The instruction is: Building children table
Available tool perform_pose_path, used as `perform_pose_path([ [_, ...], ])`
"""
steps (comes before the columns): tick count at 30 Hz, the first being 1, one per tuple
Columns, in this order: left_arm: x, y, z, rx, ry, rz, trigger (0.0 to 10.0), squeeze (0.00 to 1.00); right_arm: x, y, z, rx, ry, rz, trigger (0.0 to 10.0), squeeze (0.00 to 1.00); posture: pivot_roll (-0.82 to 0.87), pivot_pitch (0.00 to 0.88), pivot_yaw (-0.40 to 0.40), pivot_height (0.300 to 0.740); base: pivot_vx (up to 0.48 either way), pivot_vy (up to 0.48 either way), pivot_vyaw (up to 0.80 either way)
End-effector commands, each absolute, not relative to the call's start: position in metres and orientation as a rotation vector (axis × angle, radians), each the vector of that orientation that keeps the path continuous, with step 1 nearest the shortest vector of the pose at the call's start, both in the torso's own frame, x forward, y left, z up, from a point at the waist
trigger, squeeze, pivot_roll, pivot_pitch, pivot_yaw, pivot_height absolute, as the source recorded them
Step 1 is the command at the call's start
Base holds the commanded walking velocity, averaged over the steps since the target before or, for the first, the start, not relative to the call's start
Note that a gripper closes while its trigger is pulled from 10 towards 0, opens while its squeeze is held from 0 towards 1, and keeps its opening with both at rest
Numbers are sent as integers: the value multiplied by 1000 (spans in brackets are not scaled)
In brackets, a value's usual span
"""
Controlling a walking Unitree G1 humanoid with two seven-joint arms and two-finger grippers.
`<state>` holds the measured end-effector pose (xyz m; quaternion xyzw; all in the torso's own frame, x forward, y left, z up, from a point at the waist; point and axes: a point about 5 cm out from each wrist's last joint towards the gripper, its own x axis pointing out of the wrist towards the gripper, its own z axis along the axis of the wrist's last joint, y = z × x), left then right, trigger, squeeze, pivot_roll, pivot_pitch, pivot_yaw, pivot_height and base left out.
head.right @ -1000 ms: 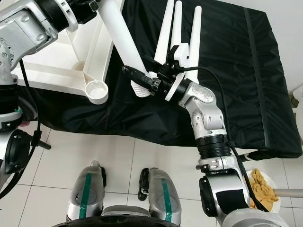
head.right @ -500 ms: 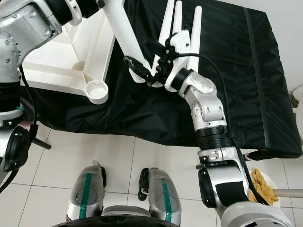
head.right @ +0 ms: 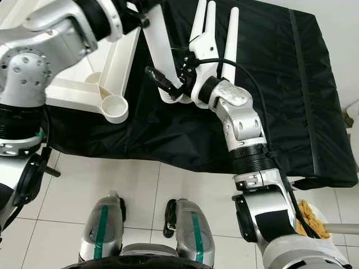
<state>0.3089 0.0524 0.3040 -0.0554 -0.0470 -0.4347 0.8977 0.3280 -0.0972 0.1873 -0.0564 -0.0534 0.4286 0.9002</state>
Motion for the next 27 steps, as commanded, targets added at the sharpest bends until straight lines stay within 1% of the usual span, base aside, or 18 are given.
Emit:
perform_pose_path([
  [1, 303, 46, 312, -86, -131, -938, 10000, 0, 329, -98, 188, -147, -110, 904, 10000, 0, 129, 0, -103, 740, 0, 0, 0],
  [6, 302, 42, 314, -74, -139, -955, 10000, 0, 328, -95, 188, -177, -103, 934, 10000, 0, 129, 0, -101, 740, 0, 0, 0],
  [7, 302, 42, 314, -69, -142, -956, 10000, 0, 327, -95, 187, -184, -96, 940, 9294, 0, 129, 0, -101, 740, 0, 0, 0],
  [8, 302, 42, 314, -69, -142, -956, 10000, 0, 327, -95, 187, -184, -96, 940, 9294, 0, 129, 0, -101, 740, 0, 0, 0],
  [9, 302, 42, 315, -66, -143, -955, 10000, 0, 327, -95, 186, -191, -86, 944, 7490, 0, 129, 0, -101, 740, 0, 0, 0],
  [10, 303, 43, 315, -62, -144, -953, 10000, 0, 327, -95, 185, -196, -82, 944, 7843, 0, 129, 0, -100, 740, 0, 0, 0],
  [11, 303, 43, 315, -58, -145, -953, 10000, 0, 326, -96, 184, -206, -77, 948, 8941, 0, 129, 0, -99, 740, 0, 0, 0],
  [13, 303, 43, 316, -56, -146, -952, 10000, 0, 326, -97, 183, -214, -70, 950, 8941, 0, 129, 0, -99, 740, 0, 0, 0],
  [14, 303, 44, 316, -51, -148, -953, 10000, 0, 326, -98, 182, -216, -62, 944, 8235, 0, 128, 0, -99, 740, 0, 0, 0],
  [16, 303, 44, 316, -49, -148, -953, 10000, 0, 327, -99, 181, -218, -57, 936, 8314, 0, 128, 0, -98, 740, 0, 0, 0],
  [17, 303, 44, 317, -47, -150, -952, 10000, 0, 327, -100, 181, -219, -58, 935, 8118, 0, 128, 0, -98, 740, 0, 0, 0],
  [18, 303, 44, 317, -45, -151, -952, 10000, 0, 327, -100, 181, -220, -60, 936, 4902, 0, 128, 0, -98, 740, 0, 0, 0],
  [19, 303, 44, 317, -44, -151, -952, 10000, 0, 327, -100, 181, -221, -63, 939, 4902, 0, 128, 0, -98, 740, 0, 0, 0],
  [20, 303, 44, 318, -44, -153, -953, 10000, 0, 327, -100, 182, -220, -67, 939, 3255, 0, 127, 0, -97, 740, 0, 0, 0],
  [21, 303, 44, 318, -43, -154, -953, 10000, 0, 328, -101, 182, -216, -68, 935, 2549, 0, 127, 0, -97, 740, 0, 0, 0],
  [24, 303, 44, 318, -43, -155, -954, 10000, 0, 329, -101, 182, -211, -70, 927, 2745, 0, 127, 0, -97, 740, 0, 0, 0],
  [25, 303, 43, 318, -41, -155, -956, 10000, 0, 330, -101, 183, -208, -72, 919, 4745, 0, 128, 0, -96, 740, 0, 0, 0],
  [27, 302, 43, 318, -41, -155, -959, 10000, 0, 330, -101, 185, -197, -79, 918, 4980, 0, 128, 0, -97, 740, 0, 0, 0],
])
